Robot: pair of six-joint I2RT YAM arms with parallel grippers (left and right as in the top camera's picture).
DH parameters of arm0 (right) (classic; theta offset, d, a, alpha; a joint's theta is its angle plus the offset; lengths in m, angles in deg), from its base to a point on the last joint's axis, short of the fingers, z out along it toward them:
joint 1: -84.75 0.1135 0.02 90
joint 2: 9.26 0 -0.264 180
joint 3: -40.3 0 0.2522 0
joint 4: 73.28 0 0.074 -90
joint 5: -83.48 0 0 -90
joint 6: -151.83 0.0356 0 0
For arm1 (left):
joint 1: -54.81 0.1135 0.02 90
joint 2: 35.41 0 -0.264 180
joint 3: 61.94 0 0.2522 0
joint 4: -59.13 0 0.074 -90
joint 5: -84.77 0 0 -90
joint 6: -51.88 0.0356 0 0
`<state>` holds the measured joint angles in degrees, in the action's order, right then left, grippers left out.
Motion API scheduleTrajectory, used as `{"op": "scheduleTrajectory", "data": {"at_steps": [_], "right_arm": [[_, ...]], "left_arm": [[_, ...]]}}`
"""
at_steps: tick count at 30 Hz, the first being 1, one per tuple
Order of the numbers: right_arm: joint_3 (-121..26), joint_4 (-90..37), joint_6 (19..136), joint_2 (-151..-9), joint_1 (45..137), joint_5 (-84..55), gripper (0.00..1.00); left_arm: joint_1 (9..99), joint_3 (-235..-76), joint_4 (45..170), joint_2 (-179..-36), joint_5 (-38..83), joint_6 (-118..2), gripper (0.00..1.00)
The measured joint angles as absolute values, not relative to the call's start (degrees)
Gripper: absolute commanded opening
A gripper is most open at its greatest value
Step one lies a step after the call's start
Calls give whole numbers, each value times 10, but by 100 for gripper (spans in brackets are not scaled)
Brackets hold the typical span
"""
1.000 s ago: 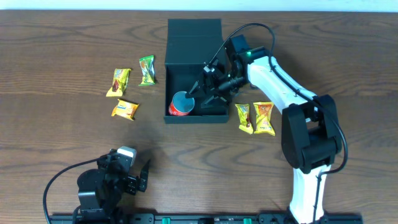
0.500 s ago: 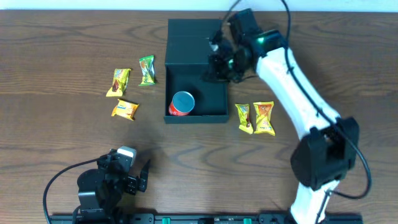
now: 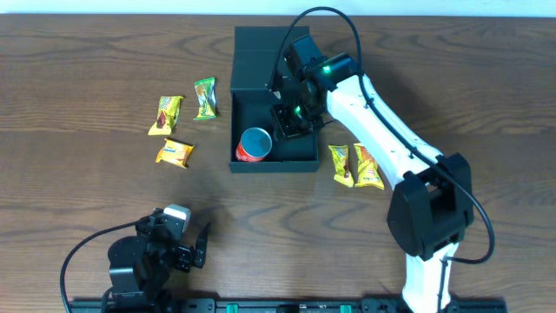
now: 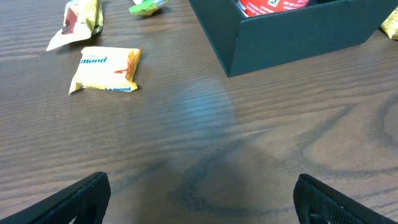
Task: Pack container
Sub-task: 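Push the red can down to lie flat inside the box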
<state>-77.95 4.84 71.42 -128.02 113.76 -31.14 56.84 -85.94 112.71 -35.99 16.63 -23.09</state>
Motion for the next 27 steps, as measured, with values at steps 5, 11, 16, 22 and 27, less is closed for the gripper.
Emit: {"op": "scheduleTrajectory", "data": {"at_steps": [5, 11, 16, 22, 27], "right_arm": [[-779, 41, 698, -1280, 1138, -337, 1], [-779, 42, 684, -1280, 1138, -368, 1], [-779, 45, 681, -1292, 1138, -377, 1], [-778, 42, 681, -1300, 1138, -378, 1], [-778, 44, 681, -1308, 1138, -378, 1]], "left_arm": [[568, -859, 1127, -360, 166, -231, 95], [568, -859, 1127, -360, 166, -231, 95], [569, -859, 1127, -360, 166, -231, 96], [568, -859, 1127, -360, 166, -231, 95], [568, -859, 1127, -360, 166, -231, 95]]}}
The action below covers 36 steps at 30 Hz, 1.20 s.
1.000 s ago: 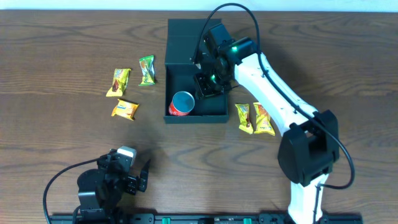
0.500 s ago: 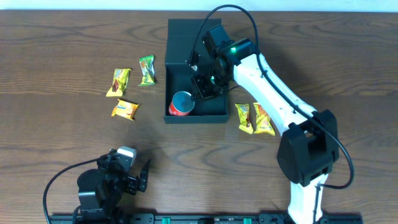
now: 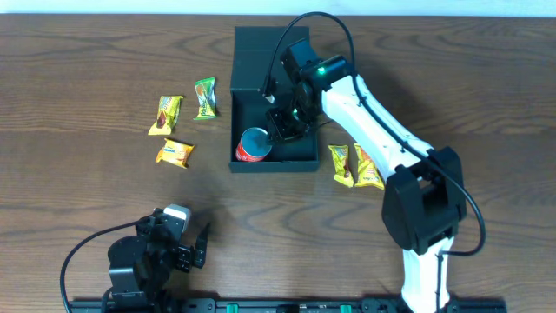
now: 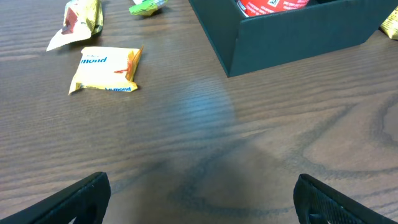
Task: Pack container
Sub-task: 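Push the red can down to lie flat inside the box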
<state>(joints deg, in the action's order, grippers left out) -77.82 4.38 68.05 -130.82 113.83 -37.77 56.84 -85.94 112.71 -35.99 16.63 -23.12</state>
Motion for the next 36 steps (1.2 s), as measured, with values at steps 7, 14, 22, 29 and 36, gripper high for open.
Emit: {"op": "scheduleTrajectory", "data": {"at_steps": [7, 14, 22, 29, 36], "right_arm": [[-774, 50, 681, -1317, 1138, -372, 1], [-774, 69, 691, -1317, 1138, -335, 1], [-764, 87, 715, -1317, 1138, -273, 1], [-756, 103, 729, -1317, 1133, -247, 1], [-756, 103, 734, -1317, 1131, -234, 1]], "left_arm": [[568, -859, 1127, -360, 166, -231, 95], [568, -859, 1127, -360, 166, -231, 95], [568, -859, 1127, -360, 166, -231, 96], [568, -859, 1127, -360, 166, -231, 95], [568, -859, 1127, -360, 166, -231, 95]]}}
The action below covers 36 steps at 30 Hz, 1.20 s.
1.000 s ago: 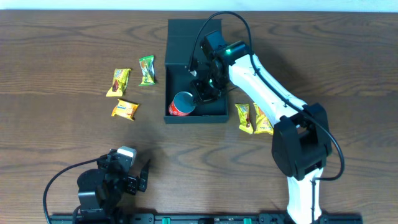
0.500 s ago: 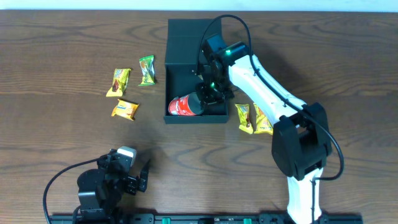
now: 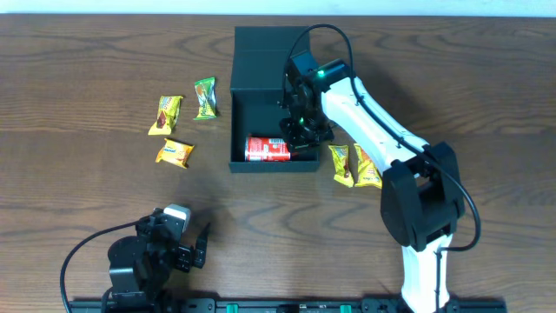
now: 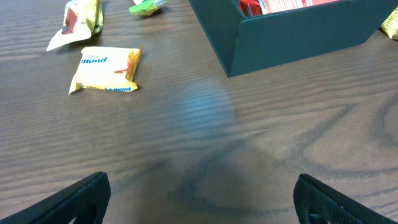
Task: Pack container
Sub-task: 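Push the red can down to lie flat inside the box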
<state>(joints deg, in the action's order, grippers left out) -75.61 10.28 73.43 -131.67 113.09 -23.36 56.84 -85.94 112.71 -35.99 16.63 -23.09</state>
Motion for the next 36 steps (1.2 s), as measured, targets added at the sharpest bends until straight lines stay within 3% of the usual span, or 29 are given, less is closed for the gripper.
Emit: {"op": "scheduleTrajectory", "data": {"at_steps": [19, 36], "right_arm": [[-753, 83, 778, -1362, 1131, -184, 1], [-753, 49, 718, -1362, 1154, -267, 1]], "left_arm": [[568, -859, 1127, -360, 166, -231, 95], [568, -859, 1127, -360, 166, -231, 95]]}}
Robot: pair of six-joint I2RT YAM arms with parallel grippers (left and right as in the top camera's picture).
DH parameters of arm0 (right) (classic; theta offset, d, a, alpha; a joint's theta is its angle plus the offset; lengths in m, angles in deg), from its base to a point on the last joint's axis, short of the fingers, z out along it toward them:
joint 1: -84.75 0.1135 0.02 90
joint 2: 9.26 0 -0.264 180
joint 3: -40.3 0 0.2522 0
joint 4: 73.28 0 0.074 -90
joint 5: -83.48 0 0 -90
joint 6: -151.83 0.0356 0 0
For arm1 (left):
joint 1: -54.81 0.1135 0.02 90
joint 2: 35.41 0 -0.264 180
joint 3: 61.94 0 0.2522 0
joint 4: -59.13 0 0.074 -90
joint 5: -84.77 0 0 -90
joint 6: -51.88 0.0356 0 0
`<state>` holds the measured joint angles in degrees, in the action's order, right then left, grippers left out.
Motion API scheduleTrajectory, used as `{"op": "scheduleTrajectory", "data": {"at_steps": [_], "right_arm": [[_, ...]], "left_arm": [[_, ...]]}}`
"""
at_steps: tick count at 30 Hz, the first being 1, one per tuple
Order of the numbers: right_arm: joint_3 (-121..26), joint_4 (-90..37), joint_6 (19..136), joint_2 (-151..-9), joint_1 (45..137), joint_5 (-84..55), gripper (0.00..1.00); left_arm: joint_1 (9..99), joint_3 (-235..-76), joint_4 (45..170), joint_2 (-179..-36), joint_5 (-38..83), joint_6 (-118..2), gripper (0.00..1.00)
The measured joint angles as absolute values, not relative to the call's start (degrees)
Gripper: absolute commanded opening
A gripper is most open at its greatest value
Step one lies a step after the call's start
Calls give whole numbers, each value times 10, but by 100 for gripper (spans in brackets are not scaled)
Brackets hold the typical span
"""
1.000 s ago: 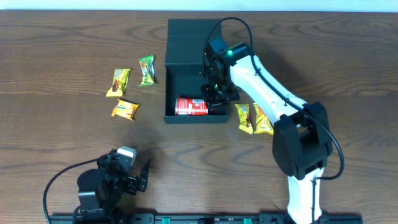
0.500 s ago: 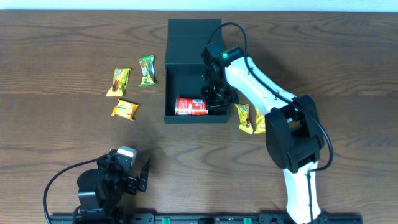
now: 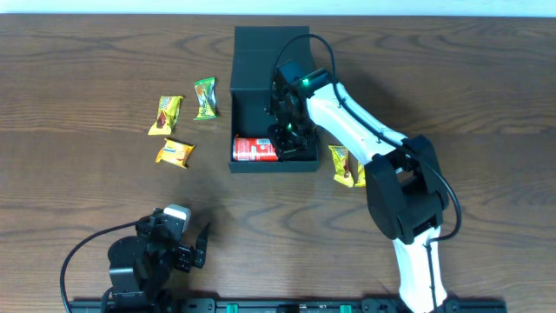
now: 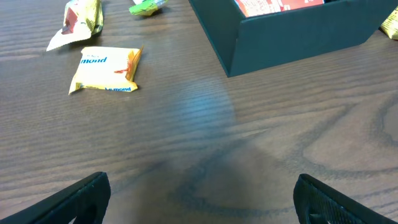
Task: Pack container
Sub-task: 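Push the red can down to lie flat inside the box, then withdraw the right gripper from the box toward the right packets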
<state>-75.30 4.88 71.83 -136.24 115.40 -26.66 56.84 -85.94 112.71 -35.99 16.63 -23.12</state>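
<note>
The black container [image 3: 300, 159] stands open at mid-table, its lid [image 3: 269, 52] folded back behind it. A red can [image 3: 254, 149] lies on its side along the container's front wall, against the left corner; its top also shows as the can [image 4: 280, 5] in the left wrist view. My right gripper [image 3: 289, 142] reaches down into the container at the can's right end; how its jaws stand is hidden. My left gripper [image 4: 199, 199] rests open and empty low over the wood near the front edge, seen from above as the left gripper [image 3: 198, 246].
Three snack packets lie left of the container: a yellow-brown one [image 3: 165, 114], a green one [image 3: 204, 97] and a yellow almond one [image 3: 174, 153]. More packets [image 3: 341, 165] lie right of the container, partly under my right arm. The container's front wall [image 4: 298, 34] faces the left wrist camera.
The lying can has shifted left, up to the container's left corner. My right gripper has moved left with it, still at its right end. The left arm has not moved.
The can first stood upright in the container's front left with my right gripper beside it. Then the gripper was closer to the can. Later the can lay on its side along the front wall, and now it sits further left. The left arm stayed still.
</note>
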Motion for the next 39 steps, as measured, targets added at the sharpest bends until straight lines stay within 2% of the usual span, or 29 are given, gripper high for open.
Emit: {"op": "scheduleTrajectory", "data": {"at_steps": [15, 19, 24, 27, 30, 35, 37, 39], "right_arm": [[-753, 51, 675, -1362, 1158, -262, 1], [-776, 91, 686, -1363, 1158, -240, 1], [-995, 239, 692, -1356, 1147, -142, 2], [-1137, 284, 693, -1341, 1138, -85, 2], [-1212, 313, 692, -1279, 1128, 0, 1], [-1195, 363, 680, -1197, 1064, -17, 1], [-1138, 339, 670, -1166, 1019, -49, 2], [-1021, 275, 662, -1105, 956, -76, 1]], "left_arm": [[568, -859, 1127, -360, 166, -231, 95], [568, -859, 1127, -360, 166, -231, 96], [568, -859, 1127, -360, 166, -231, 95], [568, -859, 1127, -360, 166, -231, 95], [568, -859, 1127, -360, 166, -231, 95], [568, -859, 1127, -360, 166, -231, 95], [568, -859, 1127, -360, 166, -231, 96], [568, -859, 1127, -360, 166, -231, 95]]}}
